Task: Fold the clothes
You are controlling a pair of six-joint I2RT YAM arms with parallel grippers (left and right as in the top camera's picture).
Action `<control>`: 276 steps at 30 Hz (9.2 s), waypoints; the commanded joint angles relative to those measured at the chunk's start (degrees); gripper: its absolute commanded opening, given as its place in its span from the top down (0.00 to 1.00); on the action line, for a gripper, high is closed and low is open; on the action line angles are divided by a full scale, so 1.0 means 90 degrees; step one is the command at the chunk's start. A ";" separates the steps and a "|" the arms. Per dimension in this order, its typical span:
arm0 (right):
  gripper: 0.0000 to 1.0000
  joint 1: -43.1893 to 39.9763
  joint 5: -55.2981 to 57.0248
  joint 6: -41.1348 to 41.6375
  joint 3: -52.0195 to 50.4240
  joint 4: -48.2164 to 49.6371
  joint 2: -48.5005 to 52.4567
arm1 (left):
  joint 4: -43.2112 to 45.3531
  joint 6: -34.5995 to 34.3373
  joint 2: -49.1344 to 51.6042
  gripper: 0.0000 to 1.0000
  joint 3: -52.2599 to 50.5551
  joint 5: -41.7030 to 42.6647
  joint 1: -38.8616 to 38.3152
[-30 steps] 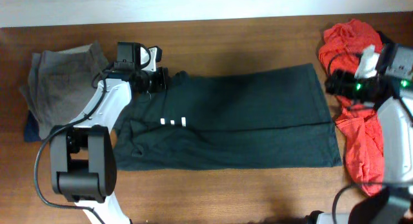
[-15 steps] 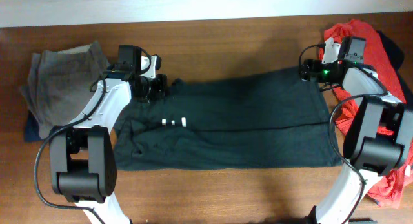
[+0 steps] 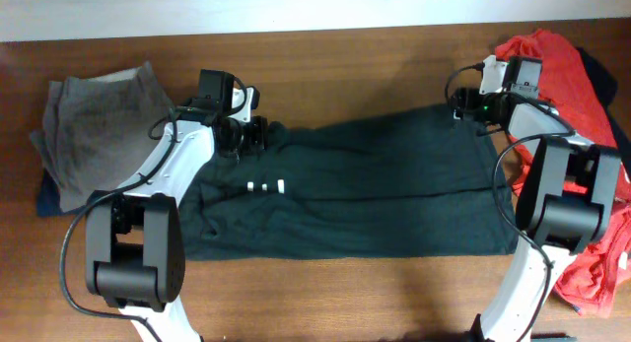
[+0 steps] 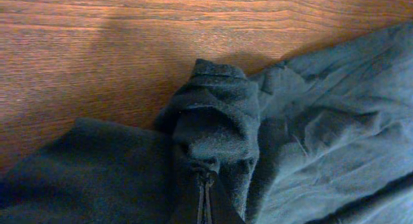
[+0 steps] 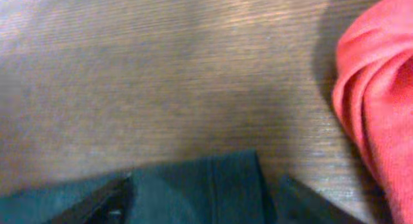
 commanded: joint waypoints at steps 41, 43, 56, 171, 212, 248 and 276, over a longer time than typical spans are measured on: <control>0.96 -0.0491 0.1775 0.0896 0.0699 -0.7189 -0.2861 | -0.3045 0.0107 -0.0753 1.00 0.0100 -0.0095 0.0272; 0.96 -0.0493 0.1928 0.0894 0.0699 -0.7407 -0.2861 | -0.3385 0.0107 -0.0753 1.00 0.0100 -0.0095 0.0260; 0.96 -0.0491 0.1933 0.0891 0.0131 -0.7749 -0.2849 | -0.4235 0.0107 -0.0753 0.94 0.0092 -0.0444 0.0177; 0.84 -0.0491 0.1904 0.0894 -0.1088 -0.6700 -0.2837 | -0.2846 -0.0520 -0.0117 0.30 0.0330 -0.1224 -0.1996; 0.84 -0.0491 0.1904 0.0894 -0.1088 -0.6722 -0.2837 | -0.2931 -0.0537 0.0583 0.85 0.0483 -0.2997 -0.3062; 0.84 -0.0491 0.1899 0.0894 -0.1088 -0.6608 -0.2837 | -0.6120 -0.1739 -0.1741 0.99 0.2438 -0.1911 -0.2091; 0.84 -0.0491 0.1834 0.0894 -0.1088 -0.6608 -0.2837 | -0.3772 -0.2222 -0.1727 0.88 0.0843 -0.2754 -0.3245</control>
